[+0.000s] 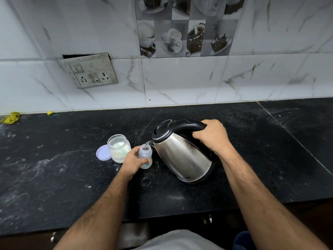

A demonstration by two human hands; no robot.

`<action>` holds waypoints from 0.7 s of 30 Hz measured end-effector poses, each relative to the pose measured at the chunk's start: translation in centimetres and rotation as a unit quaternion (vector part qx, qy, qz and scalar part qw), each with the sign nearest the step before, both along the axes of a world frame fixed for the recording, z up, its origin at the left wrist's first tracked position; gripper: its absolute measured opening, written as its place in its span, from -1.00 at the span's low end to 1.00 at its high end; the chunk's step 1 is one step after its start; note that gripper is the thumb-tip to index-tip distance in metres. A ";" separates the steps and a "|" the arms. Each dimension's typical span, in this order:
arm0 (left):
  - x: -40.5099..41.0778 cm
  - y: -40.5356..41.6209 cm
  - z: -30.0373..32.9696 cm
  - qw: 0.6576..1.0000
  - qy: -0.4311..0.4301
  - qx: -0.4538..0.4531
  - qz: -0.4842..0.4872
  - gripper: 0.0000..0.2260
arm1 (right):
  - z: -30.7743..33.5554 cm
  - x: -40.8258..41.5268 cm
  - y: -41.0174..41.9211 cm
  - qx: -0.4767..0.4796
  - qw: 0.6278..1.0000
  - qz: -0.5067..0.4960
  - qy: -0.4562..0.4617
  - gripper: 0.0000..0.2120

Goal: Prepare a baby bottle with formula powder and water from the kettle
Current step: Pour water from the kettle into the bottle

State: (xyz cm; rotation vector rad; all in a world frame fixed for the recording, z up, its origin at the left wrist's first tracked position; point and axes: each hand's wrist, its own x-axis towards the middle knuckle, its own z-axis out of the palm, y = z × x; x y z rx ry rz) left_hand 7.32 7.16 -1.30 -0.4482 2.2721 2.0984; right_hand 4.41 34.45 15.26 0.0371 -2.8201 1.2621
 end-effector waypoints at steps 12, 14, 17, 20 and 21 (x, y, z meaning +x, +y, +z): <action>0.1 0.2 0.4 1.000 -0.003 0.007 -0.004 -0.47 | -0.1 0.1 -0.1 -0.002 1.000 -0.001 -0.003 -0.93; 0.1 0.2 0.4 1.000 -0.004 0.010 -0.003 -0.46 | 0.0 0.1 -0.1 -0.003 1.000 0.001 -0.004 -0.92; 0.1 0.2 0.4 1.000 -0.004 0.012 -0.003 -0.45 | -0.1 0.1 -0.1 -0.006 1.000 0.002 -0.007 -0.92; 0.1 0.3 0.4 1.000 -0.004 0.014 -0.004 -0.46 | -0.2 0.0 -0.1 -0.002 1.000 0.001 -0.006 -0.92; 0.1 0.3 0.5 1.000 -0.005 0.013 -0.003 -0.46 | -0.2 0.0 -0.1 -0.002 1.000 0.000 -0.006 -0.92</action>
